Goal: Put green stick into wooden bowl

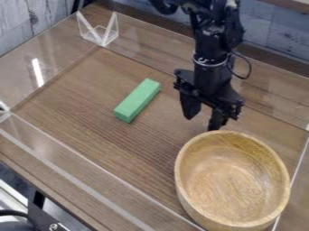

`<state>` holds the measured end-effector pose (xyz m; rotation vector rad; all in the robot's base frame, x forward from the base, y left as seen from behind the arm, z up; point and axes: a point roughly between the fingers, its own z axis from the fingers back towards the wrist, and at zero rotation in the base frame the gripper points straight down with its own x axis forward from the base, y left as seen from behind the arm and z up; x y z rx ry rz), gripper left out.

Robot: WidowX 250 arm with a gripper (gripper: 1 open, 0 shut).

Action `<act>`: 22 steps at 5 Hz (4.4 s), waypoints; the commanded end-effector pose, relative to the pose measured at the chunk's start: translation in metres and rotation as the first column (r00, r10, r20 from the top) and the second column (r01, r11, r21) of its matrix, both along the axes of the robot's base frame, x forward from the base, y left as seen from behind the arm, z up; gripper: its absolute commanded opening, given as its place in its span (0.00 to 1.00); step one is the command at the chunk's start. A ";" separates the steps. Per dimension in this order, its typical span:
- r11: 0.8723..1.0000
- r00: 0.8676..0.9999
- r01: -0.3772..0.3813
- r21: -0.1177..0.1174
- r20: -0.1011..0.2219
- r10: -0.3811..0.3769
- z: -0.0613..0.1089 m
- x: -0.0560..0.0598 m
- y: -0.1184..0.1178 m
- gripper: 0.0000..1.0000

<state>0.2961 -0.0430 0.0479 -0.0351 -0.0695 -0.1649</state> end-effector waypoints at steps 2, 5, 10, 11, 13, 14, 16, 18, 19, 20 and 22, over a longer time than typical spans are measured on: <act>1.000 1.000 0.008 0.001 0.026 -0.008 0.005 0.001 0.005 0.00; 1.000 1.000 -0.019 0.009 0.023 0.018 0.013 -0.001 0.030 1.00; 0.990 0.992 -0.113 0.082 0.066 0.108 0.015 -0.002 0.114 1.00; 0.989 0.992 -0.117 0.091 0.056 0.113 0.008 -0.003 0.118 1.00; 0.987 0.993 -0.120 0.103 0.033 0.118 -0.008 -0.006 0.121 0.00; 0.987 0.992 -0.127 0.096 0.033 0.124 -0.010 -0.008 0.121 0.00; 0.986 0.989 -0.151 0.075 0.009 0.151 -0.009 -0.022 0.112 0.00; 0.982 0.984 -0.179 0.060 -0.002 0.180 -0.008 -0.030 0.106 0.00; 0.980 0.982 -0.190 0.053 -0.004 0.190 -0.008 -0.031 0.105 0.00; 0.979 0.980 -0.200 0.045 -0.007 0.200 -0.008 -0.031 0.103 0.00; 0.975 0.976 -0.219 0.028 -0.012 0.219 -0.007 -0.031 0.099 0.00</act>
